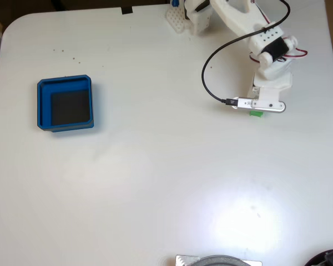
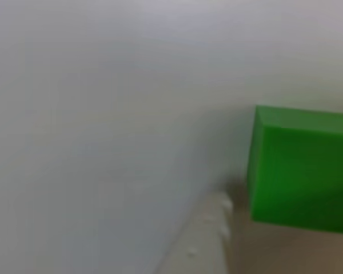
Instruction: Pick up green cube and drop it in the blue box
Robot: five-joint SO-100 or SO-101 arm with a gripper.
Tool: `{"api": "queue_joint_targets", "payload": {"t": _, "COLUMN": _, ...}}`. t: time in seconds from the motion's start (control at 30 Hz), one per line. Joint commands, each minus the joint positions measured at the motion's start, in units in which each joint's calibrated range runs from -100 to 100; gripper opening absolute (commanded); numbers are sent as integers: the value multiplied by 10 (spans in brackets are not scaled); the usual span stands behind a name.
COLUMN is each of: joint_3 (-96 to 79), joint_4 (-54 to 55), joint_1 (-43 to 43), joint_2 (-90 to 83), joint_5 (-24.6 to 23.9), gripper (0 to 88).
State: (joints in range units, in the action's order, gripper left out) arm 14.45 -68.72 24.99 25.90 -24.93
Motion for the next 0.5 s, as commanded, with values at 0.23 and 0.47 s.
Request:
{"api": "queue_joint_targets", "payload": {"t": 0.23, "joint_3": 114, "joint_4": -5, "joint_1": -3, "joint_2": 82, "joint_5": -3, "gripper": 248}}
{"api": "queue_joint_targets", "payload": {"t": 0.47, "joint_3": 118, "joint_4": -5, "joint_1": -4, "joint_2": 85, "joint_5": -2, "gripper": 248}}
